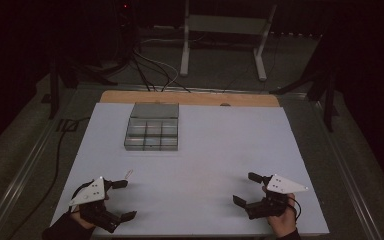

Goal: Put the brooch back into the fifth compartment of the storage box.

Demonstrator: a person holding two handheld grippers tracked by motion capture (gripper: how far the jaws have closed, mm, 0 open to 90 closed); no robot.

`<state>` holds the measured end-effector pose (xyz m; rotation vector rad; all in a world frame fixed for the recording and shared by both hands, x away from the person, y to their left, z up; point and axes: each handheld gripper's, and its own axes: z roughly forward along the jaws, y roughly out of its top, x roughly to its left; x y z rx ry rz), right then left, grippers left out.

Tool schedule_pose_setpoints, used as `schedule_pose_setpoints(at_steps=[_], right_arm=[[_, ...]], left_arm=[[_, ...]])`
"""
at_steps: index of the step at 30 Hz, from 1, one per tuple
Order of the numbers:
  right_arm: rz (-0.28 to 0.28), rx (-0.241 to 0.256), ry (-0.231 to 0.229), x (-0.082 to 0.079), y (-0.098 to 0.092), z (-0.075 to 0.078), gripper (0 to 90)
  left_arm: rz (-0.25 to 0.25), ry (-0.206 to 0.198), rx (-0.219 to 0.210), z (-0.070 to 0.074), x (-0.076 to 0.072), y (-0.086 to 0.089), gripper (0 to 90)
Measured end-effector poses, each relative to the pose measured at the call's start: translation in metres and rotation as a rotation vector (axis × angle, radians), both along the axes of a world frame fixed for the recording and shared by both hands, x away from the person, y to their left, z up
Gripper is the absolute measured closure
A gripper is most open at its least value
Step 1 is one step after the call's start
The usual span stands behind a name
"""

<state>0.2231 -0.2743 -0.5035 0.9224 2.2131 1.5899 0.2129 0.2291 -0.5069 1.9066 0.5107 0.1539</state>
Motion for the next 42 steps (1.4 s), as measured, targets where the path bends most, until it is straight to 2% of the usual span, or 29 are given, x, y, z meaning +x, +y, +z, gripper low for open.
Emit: schedule_pose_setpoints(at_steps=[1, 4, 6, 10, 16, 18, 20, 25, 30, 33, 38, 42], right_arm=[[-0.002, 0.003, 0.001, 0.000, 0.000, 0.000, 0.0], [-0.006, 0.008, 0.001, 0.000, -0.001, 0.000, 0.0], [-0.010, 0.010, -0.001, 0.000, -0.001, 0.000, 0.0], [-0.012, 0.017, 0.002, 0.000, -0.002, 0.001, 0.0], [-0.016, 0.026, -0.002, -0.001, -0.003, 0.001, 0.0], [-0.017, 0.029, 0.000, -0.001, -0.003, 0.001, 0.0], [-0.018, 0.032, 0.002, -0.001, -0.003, 0.001, 0.0], [-0.016, 0.038, 0.003, 0.000, -0.003, 0.001, 0.0], [-0.020, 0.041, 0.001, -0.001, -0.003, 0.002, 0.0], [-0.020, 0.039, 0.001, -0.001, -0.003, 0.001, 0.0], [-0.019, 0.029, -0.003, -0.001, -0.003, 0.001, 0.0], [-0.015, 0.024, -0.008, -0.001, -0.002, 0.001, 0.0]], left_arm=[[0.006, 0.003, -0.013, 0.002, 0.001, 0.001, 1.0], [0.013, -0.006, -0.016, 0.007, 0.003, 0.002, 1.0], [0.024, -0.014, -0.038, 0.010, 0.004, 0.003, 1.0], [0.047, -0.015, -0.031, 0.016, 0.009, 0.006, 1.0], [0.076, -0.029, -0.053, 0.028, 0.016, 0.010, 1.0], [0.094, -0.042, -0.044, 0.031, 0.019, 0.011, 1.0], [0.108, -0.037, -0.050, 0.032, 0.023, 0.012, 1.0], [0.115, -0.043, -0.053, 0.036, 0.032, 0.013, 1.1], [0.175, -0.056, -0.036, 0.041, 0.043, 0.018, 1.1], [0.176, -0.040, -0.058, 0.044, 0.049, 0.020, 1.1], [0.192, -0.044, -0.042, 0.046, 0.059, 0.022, 1.1], [0.209, -0.025, -0.030, 0.042, 0.066, 0.023, 1.1]])
